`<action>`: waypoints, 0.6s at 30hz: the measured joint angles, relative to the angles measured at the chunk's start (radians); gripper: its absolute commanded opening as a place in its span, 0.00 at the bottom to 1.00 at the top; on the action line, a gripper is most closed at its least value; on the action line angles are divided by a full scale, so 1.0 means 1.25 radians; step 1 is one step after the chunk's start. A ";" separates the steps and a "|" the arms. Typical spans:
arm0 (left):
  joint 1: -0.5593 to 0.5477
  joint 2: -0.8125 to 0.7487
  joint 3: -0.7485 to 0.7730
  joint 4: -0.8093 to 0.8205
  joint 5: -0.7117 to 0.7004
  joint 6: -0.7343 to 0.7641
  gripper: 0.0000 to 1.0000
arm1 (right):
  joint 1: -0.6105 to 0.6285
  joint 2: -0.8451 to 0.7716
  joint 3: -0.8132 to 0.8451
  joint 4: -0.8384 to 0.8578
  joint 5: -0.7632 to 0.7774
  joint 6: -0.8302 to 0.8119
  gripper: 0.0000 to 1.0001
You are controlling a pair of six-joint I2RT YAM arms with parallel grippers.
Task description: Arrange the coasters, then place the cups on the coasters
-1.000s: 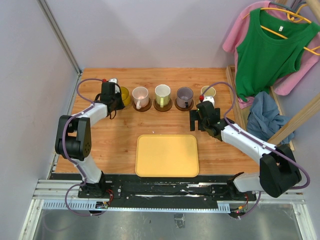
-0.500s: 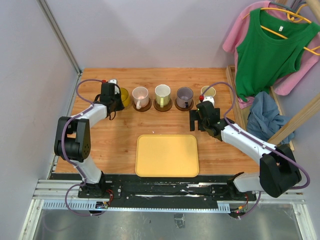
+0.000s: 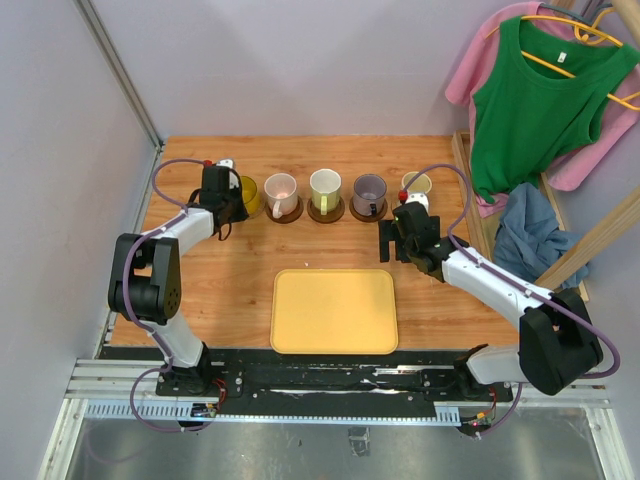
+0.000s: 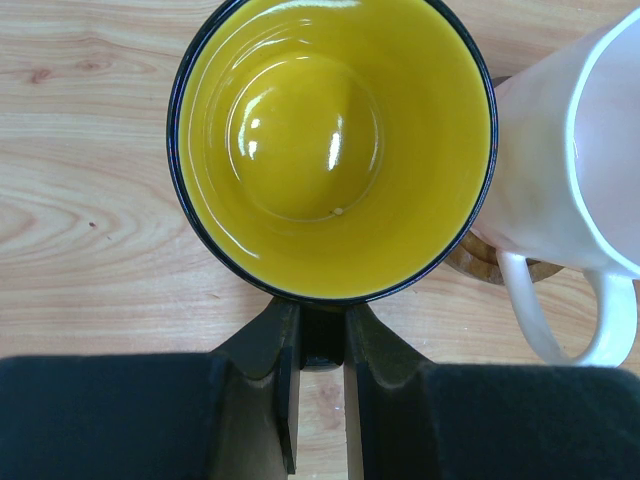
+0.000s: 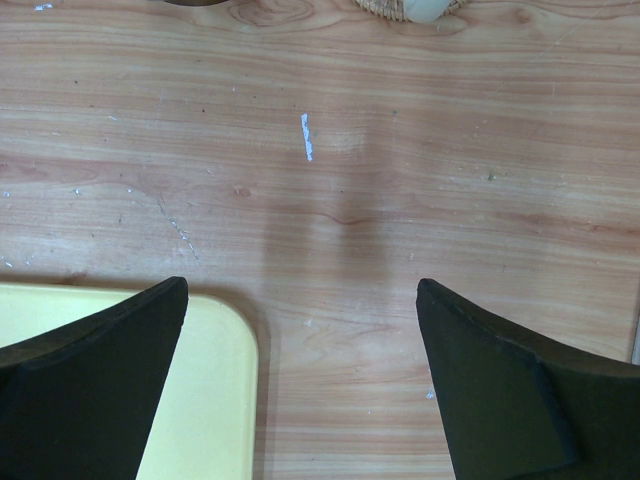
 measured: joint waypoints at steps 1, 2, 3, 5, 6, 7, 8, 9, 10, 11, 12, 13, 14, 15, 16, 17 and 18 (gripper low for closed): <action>0.000 0.000 0.000 0.000 0.000 0.000 0.01 | 0.000 0.000 0.000 0.000 0.000 0.000 0.98; 0.000 0.000 0.000 0.000 -0.001 0.000 0.00 | 0.000 0.000 0.000 0.000 0.000 0.000 0.98; 0.000 0.000 0.000 0.000 -0.001 0.000 0.01 | 0.000 0.000 0.000 0.000 0.000 0.000 0.98; 0.000 0.000 0.000 -0.001 -0.002 0.000 0.01 | 0.000 0.000 0.000 0.000 0.000 0.000 0.98; 0.000 0.000 0.000 0.000 -0.002 0.000 0.01 | 0.000 0.000 0.000 0.000 0.000 0.000 0.98; 0.000 0.000 0.000 0.000 -0.002 0.000 0.01 | 0.000 0.000 0.000 0.000 0.000 0.000 0.98; 0.000 -0.001 0.000 -0.001 -0.002 0.000 0.01 | 0.000 0.000 0.000 0.000 0.000 0.000 0.99; 0.000 -0.001 0.000 -0.001 -0.002 0.000 0.01 | 0.000 0.000 0.000 0.000 0.000 0.000 0.98; 0.000 -0.001 0.000 -0.001 -0.002 0.000 0.01 | 0.000 0.000 0.000 0.000 -0.001 0.000 0.98; 0.000 -0.001 0.000 -0.002 -0.004 0.000 0.01 | 0.000 0.000 0.000 0.000 -0.001 0.000 0.98; 0.000 -0.002 0.000 -0.002 -0.005 0.000 0.01 | 0.000 0.000 0.000 0.000 -0.001 0.000 0.98; 0.000 -0.003 0.000 -0.005 -0.007 -0.001 0.01 | 0.000 0.000 0.000 0.000 -0.001 0.000 0.98; 0.000 -0.005 -0.001 -0.007 -0.010 -0.001 0.01 | 0.000 0.000 0.000 0.000 -0.001 0.001 0.98; 0.000 -0.007 -0.002 -0.010 -0.013 -0.001 0.00 | 0.000 0.000 0.000 0.000 -0.001 0.001 0.98; 0.000 -0.009 -0.003 -0.012 -0.015 -0.001 0.00 | 0.000 0.000 0.000 0.000 -0.001 0.001 0.98; 0.000 -0.011 -0.005 -0.014 -0.017 -0.002 0.01 | 0.000 0.000 0.000 0.000 -0.002 0.001 0.98; 0.000 -0.013 -0.006 -0.017 -0.020 -0.003 0.00 | 0.000 0.000 0.000 0.000 -0.003 0.001 0.98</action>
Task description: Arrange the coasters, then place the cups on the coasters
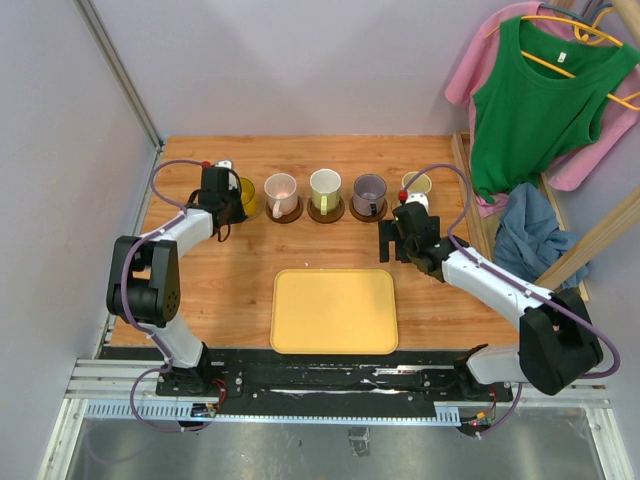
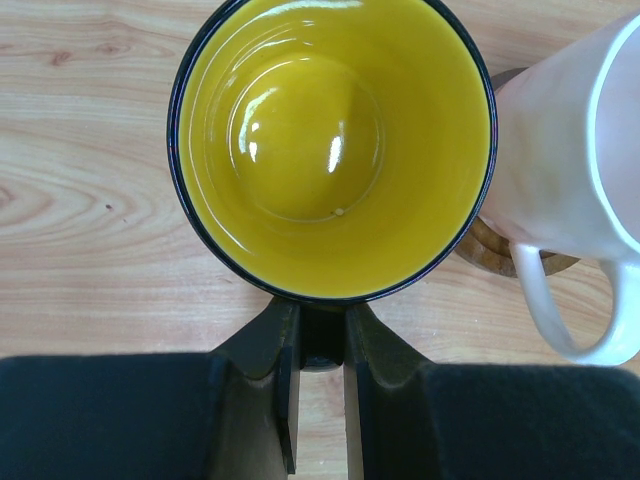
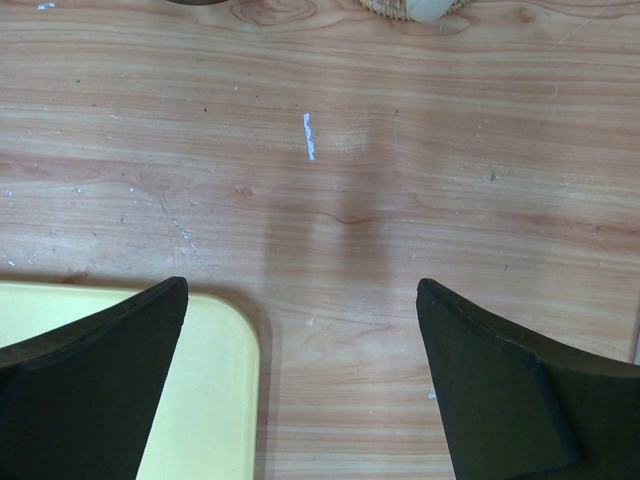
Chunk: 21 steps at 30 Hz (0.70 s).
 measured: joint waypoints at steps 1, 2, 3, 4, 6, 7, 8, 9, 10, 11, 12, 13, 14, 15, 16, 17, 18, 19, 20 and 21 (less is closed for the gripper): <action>0.000 -0.002 -0.001 -0.002 -0.002 0.000 0.00 | 0.000 0.000 0.000 0.000 -0.001 0.000 0.98; 0.000 -0.004 -0.002 -0.004 -0.004 -0.001 0.00 | 0.000 0.000 0.000 0.000 -0.001 0.000 0.98; 0.000 -0.005 -0.003 -0.004 -0.005 -0.001 0.00 | 0.000 0.000 0.000 0.000 -0.002 0.000 0.98; 0.000 -0.005 -0.004 -0.004 -0.005 -0.001 0.00 | 0.000 0.000 0.000 0.000 -0.002 0.000 0.98; 0.000 -0.005 -0.004 -0.004 -0.006 -0.002 0.00 | 0.000 0.000 0.000 0.000 -0.002 0.000 0.98; 0.000 -0.005 -0.004 -0.004 -0.006 -0.003 0.00 | 0.000 0.000 0.000 0.000 -0.002 0.000 0.98; 0.000 -0.005 -0.004 -0.003 -0.006 -0.003 0.01 | 0.000 0.000 0.000 0.000 -0.002 0.000 0.98; 0.000 -0.005 -0.004 -0.003 -0.006 -0.003 0.00 | 0.000 0.000 0.000 0.001 -0.003 0.000 0.98; 0.000 -0.005 -0.004 -0.002 -0.005 -0.003 0.01 | 0.000 0.000 0.000 0.001 -0.003 0.000 0.98; 0.000 -0.005 -0.004 -0.002 -0.004 -0.003 0.01 | 0.000 0.000 0.000 0.001 -0.003 0.000 0.98; 0.000 -0.005 -0.004 -0.001 -0.003 -0.003 0.01 | 0.000 0.000 0.000 0.001 -0.003 0.000 0.98; 0.000 -0.005 -0.004 -0.001 -0.001 -0.003 0.01 | 0.000 0.000 0.000 0.001 -0.003 0.000 0.98; 0.000 -0.005 -0.004 0.000 0.000 -0.004 0.01 | 0.000 0.000 0.000 0.001 -0.003 0.000 0.98; 0.000 -0.005 -0.004 0.001 0.002 -0.005 0.01 | 0.000 0.001 0.000 0.001 -0.003 0.001 0.98; 0.000 -0.005 -0.005 0.002 0.004 -0.006 0.01 | 0.000 0.002 0.000 0.002 -0.003 0.001 0.98; 0.000 -0.006 -0.007 0.006 0.005 -0.007 0.01 | 0.000 0.002 0.000 0.003 -0.003 0.001 0.98; 0.000 -0.006 -0.010 0.010 0.006 -0.009 0.01 | 0.000 0.004 0.000 0.004 -0.004 0.002 0.98; 0.000 -0.007 -0.013 0.013 0.007 -0.010 0.01 | 0.000 0.004 0.000 0.004 -0.004 0.003 0.98; 0.000 -0.008 -0.013 0.014 0.007 -0.011 0.01 | 0.000 0.004 0.000 0.004 -0.004 0.004 0.98; 0.000 -0.009 -0.014 0.015 0.007 -0.012 0.01 | 0.000 0.004 0.000 0.005 -0.004 0.005 0.98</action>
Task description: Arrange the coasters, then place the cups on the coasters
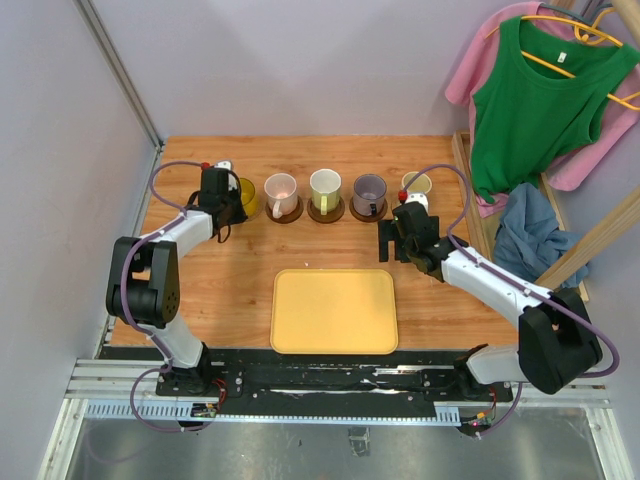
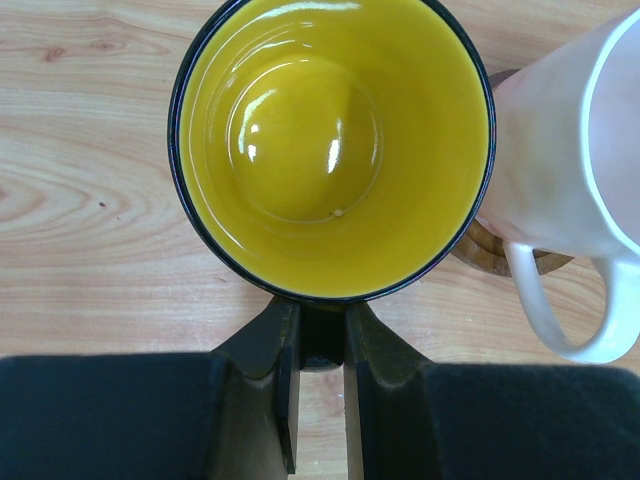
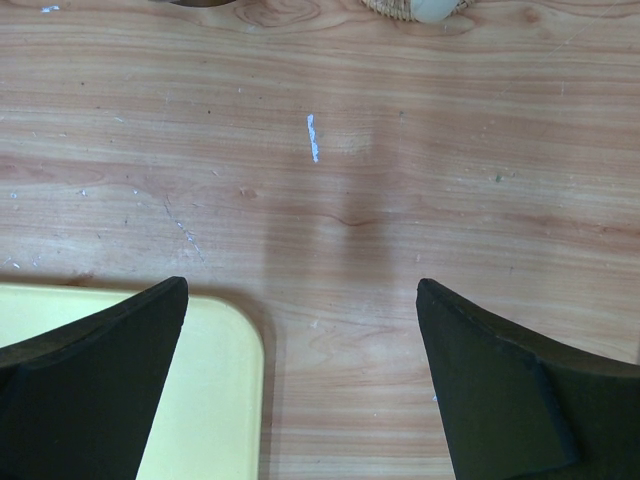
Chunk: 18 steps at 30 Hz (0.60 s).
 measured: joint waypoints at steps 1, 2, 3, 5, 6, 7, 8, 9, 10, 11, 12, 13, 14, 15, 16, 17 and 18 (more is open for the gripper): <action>0.000 0.000 0.000 0.000 0.000 0.000 0.01 | 0.000 0.000 0.000 0.001 0.000 0.001 0.98; 0.000 0.000 0.000 0.000 0.000 0.000 0.01 | 0.000 0.001 0.000 0.001 -0.001 0.001 0.98; 0.000 0.000 0.000 0.000 0.000 0.000 0.01 | 0.000 0.002 0.000 0.001 -0.003 0.001 0.98; 0.000 0.000 0.000 0.000 0.000 0.000 0.04 | 0.000 0.006 0.000 0.001 -0.005 0.002 0.98; 0.000 0.000 0.000 0.000 -0.001 0.000 0.06 | 0.000 0.007 0.000 0.001 -0.006 0.003 0.98; 0.000 0.000 0.000 0.000 -0.002 0.000 0.07 | 0.000 0.009 0.000 0.001 -0.006 0.004 0.98; 0.000 0.000 0.000 0.000 -0.003 0.000 0.09 | 0.000 0.009 0.000 0.001 -0.007 0.005 0.98; 0.000 0.000 0.000 0.000 -0.003 -0.001 0.10 | 0.000 0.010 0.000 0.001 -0.007 0.005 0.98; 0.000 0.000 0.000 0.000 -0.003 -0.001 0.11 | 0.000 0.010 0.000 0.001 -0.009 0.006 0.98; 0.000 0.000 0.000 0.000 -0.004 -0.001 0.12 | 0.000 0.010 0.000 0.001 -0.011 0.006 0.98; 0.000 0.000 0.000 0.000 -0.004 -0.001 0.14 | 0.000 0.010 0.000 0.001 -0.012 0.007 0.98; 0.000 0.000 0.000 0.000 -0.005 -0.001 0.16 | 0.000 0.010 0.000 0.001 -0.013 0.007 0.98; 0.000 0.000 0.000 0.000 -0.005 -0.001 0.18 | 0.000 0.010 0.000 0.001 -0.013 0.007 0.98; 0.000 0.000 0.000 0.000 -0.005 -0.001 0.20 | 0.000 0.010 0.000 0.001 -0.013 0.007 0.98; 0.000 0.000 0.000 0.000 -0.006 -0.001 0.22 | 0.000 0.010 0.000 0.001 -0.014 0.007 0.98; 0.000 0.000 0.000 0.000 -0.006 -0.002 0.24 | 0.000 0.010 0.000 0.001 -0.014 0.007 0.98; 0.000 0.000 0.000 0.000 -0.007 -0.002 0.25 | 0.000 0.010 0.000 0.001 -0.015 0.007 0.98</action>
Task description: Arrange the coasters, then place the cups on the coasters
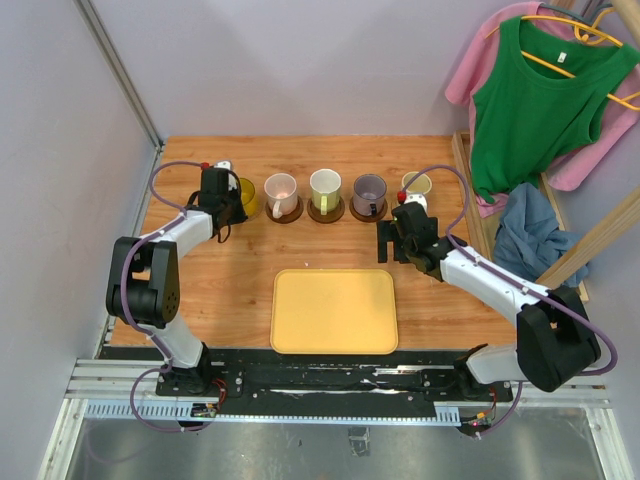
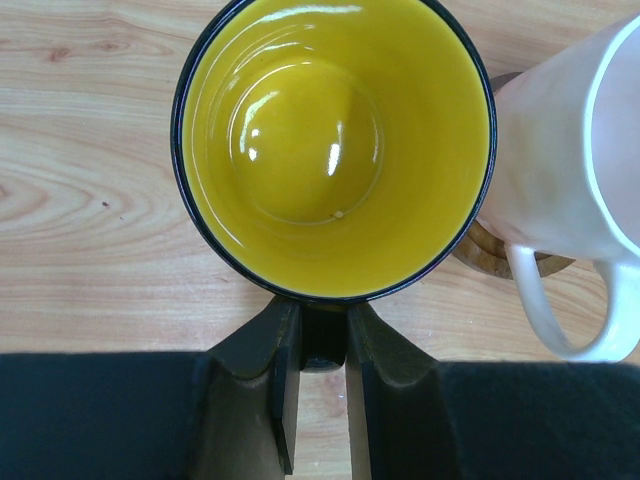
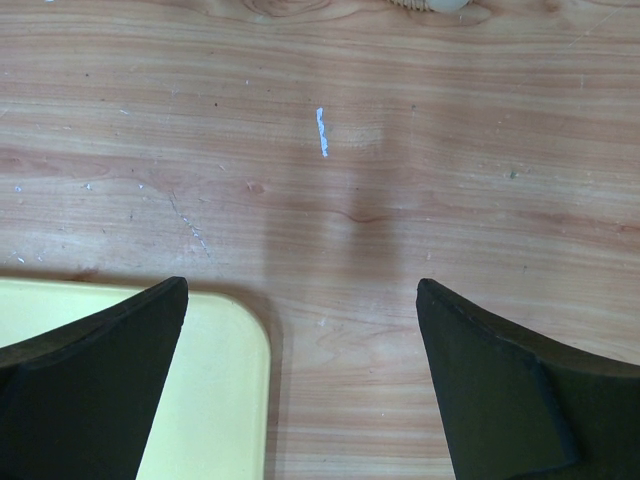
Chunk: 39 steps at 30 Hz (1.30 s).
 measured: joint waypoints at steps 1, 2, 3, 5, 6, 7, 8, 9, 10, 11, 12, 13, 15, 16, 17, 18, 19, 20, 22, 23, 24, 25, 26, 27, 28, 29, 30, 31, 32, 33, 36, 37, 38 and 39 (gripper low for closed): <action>0.000 0.000 0.000 0.000 -0.002 -0.002 0.27 | 0.000 0.000 0.000 0.000 -0.001 0.000 0.98; 0.000 0.000 0.000 0.000 -0.003 -0.001 0.29 | 0.000 0.000 0.000 0.000 -0.003 0.000 0.98; 0.000 -0.002 0.000 0.000 -0.005 -0.002 0.30 | 0.000 0.000 0.000 0.000 -0.004 0.000 0.98; 0.000 -0.009 0.000 0.000 -0.010 -0.001 0.33 | 0.000 0.000 0.000 0.000 -0.006 0.000 0.98; 0.000 -0.015 0.000 0.000 -0.011 -0.002 0.34 | 0.000 0.000 0.000 0.000 -0.006 0.000 0.98; 0.000 -0.021 0.000 0.000 -0.012 -0.001 0.36 | 0.000 0.000 0.000 0.000 -0.006 0.000 0.98; 0.000 -0.025 0.000 0.000 -0.013 -0.001 0.37 | 0.000 0.000 0.000 0.000 -0.006 0.000 0.98; 0.000 -0.031 0.000 0.000 -0.013 -0.002 0.38 | 0.000 0.000 0.000 0.000 -0.008 0.000 0.98; 0.000 -0.036 0.000 0.000 -0.014 -0.001 0.39 | 0.000 0.000 0.000 0.000 -0.009 0.001 0.99; 0.000 -0.041 0.000 0.001 -0.016 -0.001 0.40 | 0.000 0.000 0.000 0.000 -0.010 0.001 0.98; 0.000 -0.045 0.000 0.001 -0.017 -0.001 0.40 | 0.000 0.000 0.000 0.000 -0.012 0.001 0.98; 0.000 -0.048 0.000 0.000 -0.017 -0.001 0.41 | 0.000 0.000 0.000 0.000 -0.012 0.001 0.98; 0.000 -0.053 0.001 0.000 -0.018 -0.001 0.42 | 0.000 0.000 0.000 0.000 -0.012 0.001 0.98; 0.000 -0.054 0.001 0.000 -0.018 -0.001 0.42 | 0.000 0.000 0.000 0.000 -0.013 0.001 0.98; 0.000 -0.056 0.001 -0.001 -0.019 -0.001 0.42 | 0.000 0.000 0.000 0.000 -0.013 0.001 0.98; 0.000 -0.059 0.001 -0.001 -0.020 -0.001 0.43 | 0.000 0.000 0.000 0.000 -0.013 0.001 0.98; 0.000 -0.061 0.001 -0.001 -0.020 -0.001 0.43 | 0.000 0.000 0.000 0.000 -0.013 0.001 0.98; 0.000 -0.064 0.001 -0.002 -0.021 -0.001 0.43 | 0.000 0.000 0.000 0.000 -0.013 0.001 0.98; 0.000 -0.074 0.001 -0.008 -0.023 -0.001 0.43 | 0.000 0.000 0.000 0.000 -0.013 0.001 0.98; 0.000 -0.079 0.001 -0.011 -0.023 -0.001 0.43 | 0.000 0.000 0.000 0.000 -0.013 0.001 0.98; 0.000 -0.085 0.001 -0.014 -0.024 -0.001 0.43 | 0.000 0.000 0.000 0.000 -0.013 0.001 0.98; 0.000 -0.090 0.001 -0.019 -0.025 -0.001 0.43 | 0.000 0.000 0.000 0.000 -0.013 0.001 0.98; 0.000 -0.097 0.001 -0.023 -0.026 -0.001 0.43 | 0.000 0.000 0.000 0.000 -0.013 0.001 0.98; 0.000 -0.101 0.000 -0.026 -0.027 -0.001 0.43 | 0.000 0.000 0.000 0.000 -0.013 0.001 0.98; 0.000 -0.107 0.000 -0.029 -0.028 -0.001 0.43 | 0.000 0.000 0.000 0.000 -0.013 0.002 0.98; 0.000 -0.110 0.000 -0.031 -0.029 -0.001 0.43 | 0.000 0.000 0.000 0.000 -0.013 0.002 0.98; 0.000 -0.114 -0.001 -0.034 -0.029 -0.001 0.43 | 0.000 0.000 0.000 0.000 -0.013 0.002 0.98; 0.000 -0.118 -0.004 -0.034 -0.029 -0.001 0.43 | 0.000 0.000 0.000 0.000 -0.013 0.002 0.98; 0.000 -0.124 -0.010 -0.034 -0.029 -0.001 0.43 | 0.000 0.000 0.000 0.000 -0.013 0.003 0.99; 0.000 -0.128 -0.016 -0.035 -0.029 -0.002 0.42 | 0.000 0.000 0.000 0.000 -0.013 0.003 0.98; 0.000 -0.147 -0.046 -0.037 -0.023 -0.005 0.33 | 0.000 0.000 0.000 0.000 -0.013 0.003 0.98; 0.000 -0.153 -0.057 -0.038 -0.021 -0.007 0.27 | 0.000 0.000 0.000 0.000 -0.013 0.003 0.98; 0.000 -0.158 -0.066 -0.038 -0.019 -0.009 0.22 | 0.000 0.000 0.000 0.000 -0.013 0.003 0.98; 0.000 -0.164 -0.076 -0.040 -0.016 -0.012 0.19 | 0.000 0.000 0.000 0.000 -0.013 0.004 0.98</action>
